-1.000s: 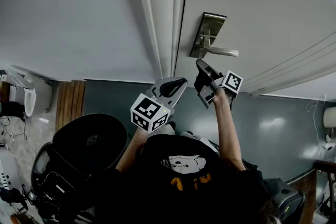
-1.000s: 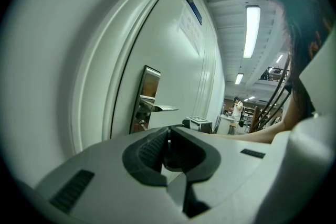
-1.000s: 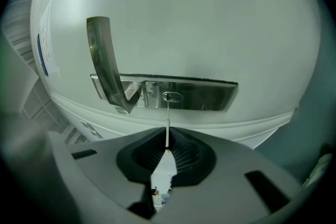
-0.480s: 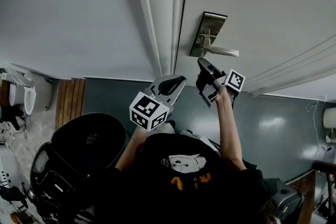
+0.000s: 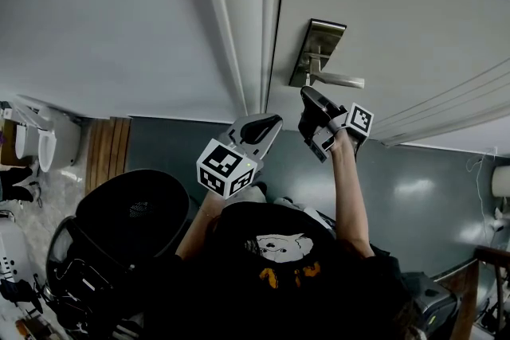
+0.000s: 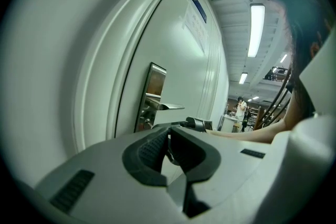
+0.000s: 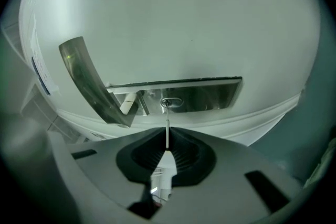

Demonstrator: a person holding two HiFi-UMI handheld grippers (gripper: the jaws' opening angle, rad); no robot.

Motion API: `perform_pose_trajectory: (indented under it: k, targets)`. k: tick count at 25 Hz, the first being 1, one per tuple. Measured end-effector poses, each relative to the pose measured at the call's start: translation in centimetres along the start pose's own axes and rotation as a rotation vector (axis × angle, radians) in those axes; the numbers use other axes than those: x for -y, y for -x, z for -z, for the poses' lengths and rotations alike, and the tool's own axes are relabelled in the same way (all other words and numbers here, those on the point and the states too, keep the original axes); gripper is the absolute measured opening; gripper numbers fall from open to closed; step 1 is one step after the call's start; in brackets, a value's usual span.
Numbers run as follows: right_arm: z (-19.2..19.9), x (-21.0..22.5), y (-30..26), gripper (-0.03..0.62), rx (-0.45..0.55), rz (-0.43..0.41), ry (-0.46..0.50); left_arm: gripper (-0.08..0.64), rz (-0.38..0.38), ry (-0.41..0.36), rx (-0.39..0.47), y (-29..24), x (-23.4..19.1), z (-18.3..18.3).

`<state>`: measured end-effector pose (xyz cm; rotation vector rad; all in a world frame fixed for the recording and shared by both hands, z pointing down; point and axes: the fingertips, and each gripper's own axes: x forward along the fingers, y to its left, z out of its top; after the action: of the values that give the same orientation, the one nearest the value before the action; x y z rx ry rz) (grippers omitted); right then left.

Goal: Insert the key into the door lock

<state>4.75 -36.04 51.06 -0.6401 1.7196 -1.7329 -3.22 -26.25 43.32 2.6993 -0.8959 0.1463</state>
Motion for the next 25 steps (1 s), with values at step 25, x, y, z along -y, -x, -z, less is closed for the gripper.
perform_pose_trajectory:
  k: [25]
  targets:
    - [-3.2,0.7,-1.3,0.025,0.092,-0.054,-0.015,0.020,-0.055,0.017,-0.016,-0.5,-1.4,1.2]
